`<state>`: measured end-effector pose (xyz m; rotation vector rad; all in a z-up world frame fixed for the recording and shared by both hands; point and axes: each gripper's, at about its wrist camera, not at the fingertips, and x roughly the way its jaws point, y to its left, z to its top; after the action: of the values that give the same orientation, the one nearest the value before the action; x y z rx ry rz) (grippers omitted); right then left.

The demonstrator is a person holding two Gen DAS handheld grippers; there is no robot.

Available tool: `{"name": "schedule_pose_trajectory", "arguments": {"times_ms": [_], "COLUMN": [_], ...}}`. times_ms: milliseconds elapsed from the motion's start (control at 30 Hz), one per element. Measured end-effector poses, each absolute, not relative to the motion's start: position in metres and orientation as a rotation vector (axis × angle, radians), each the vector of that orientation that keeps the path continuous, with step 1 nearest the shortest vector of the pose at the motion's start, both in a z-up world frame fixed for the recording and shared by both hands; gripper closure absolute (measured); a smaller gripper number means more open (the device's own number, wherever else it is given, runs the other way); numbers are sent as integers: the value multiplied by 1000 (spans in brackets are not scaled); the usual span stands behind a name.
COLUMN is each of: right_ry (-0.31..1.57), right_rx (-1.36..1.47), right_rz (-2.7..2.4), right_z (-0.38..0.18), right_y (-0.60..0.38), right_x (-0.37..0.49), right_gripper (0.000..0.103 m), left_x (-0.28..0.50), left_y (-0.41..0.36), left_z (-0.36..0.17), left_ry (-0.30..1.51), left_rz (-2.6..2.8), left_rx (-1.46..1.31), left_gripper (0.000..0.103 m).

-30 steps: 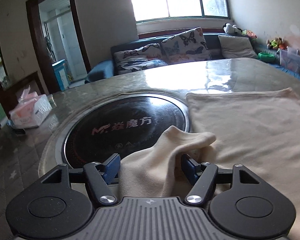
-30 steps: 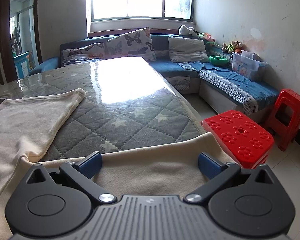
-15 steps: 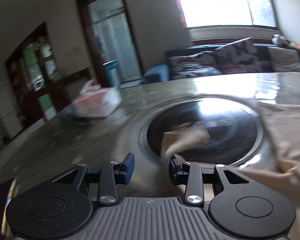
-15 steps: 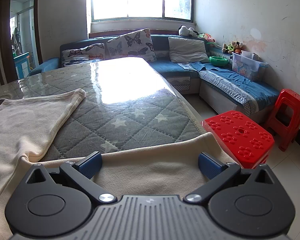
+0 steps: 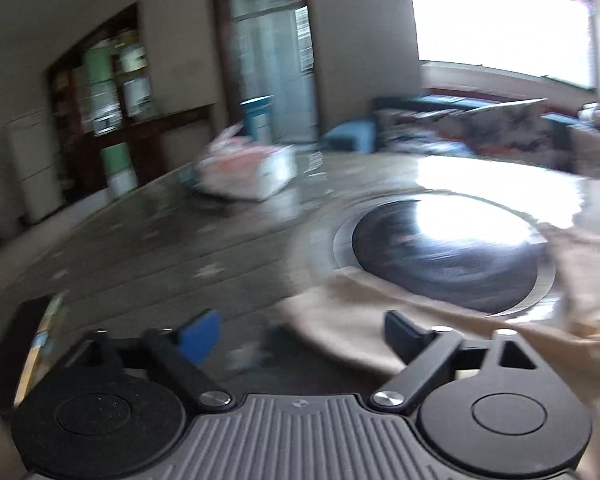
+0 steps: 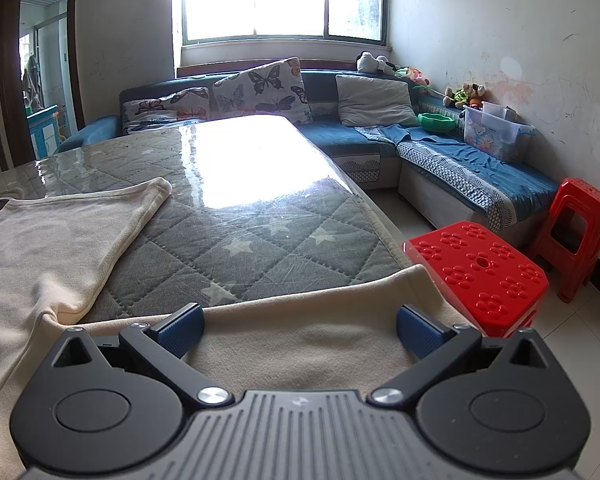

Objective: Fold clothes

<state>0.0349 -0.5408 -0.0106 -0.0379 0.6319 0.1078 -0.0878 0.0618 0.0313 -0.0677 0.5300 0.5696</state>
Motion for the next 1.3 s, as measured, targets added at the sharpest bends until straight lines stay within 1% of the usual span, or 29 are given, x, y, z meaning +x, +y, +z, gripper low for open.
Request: {"name": "schedule_pose_trajectory", "arguments": {"times_ms": [167, 500, 733, 967, 1133, 1300], "right_ry": [632, 629, 629, 628, 627, 627], "right_rx": [-38, -36, -36, -35, -35, -35], "right_rz": [108, 108, 108, 109, 108, 108], "right_z": [-11, -11, -11, -11, -11, -11], "right_y": [-541, -541, -541, -541, -541, -541], "right_x": [35, 36, 35, 35, 35, 35], "right_gripper": [0, 0, 0, 0, 0, 0], "left_x": [-74, -47, -47, -69, -70, -52], "left_y": [26, 0, 38, 71, 74, 79], "left_z": [35, 12, 7, 4, 11, 19], "left_ry": [498, 639, 662, 670, 679, 656], "left_rz": [328, 29, 161, 251, 264, 273], "left_rx": [-52, -88, -136, -122, -144, -184], "left_gripper": [0, 0, 0, 0, 0, 0]}}
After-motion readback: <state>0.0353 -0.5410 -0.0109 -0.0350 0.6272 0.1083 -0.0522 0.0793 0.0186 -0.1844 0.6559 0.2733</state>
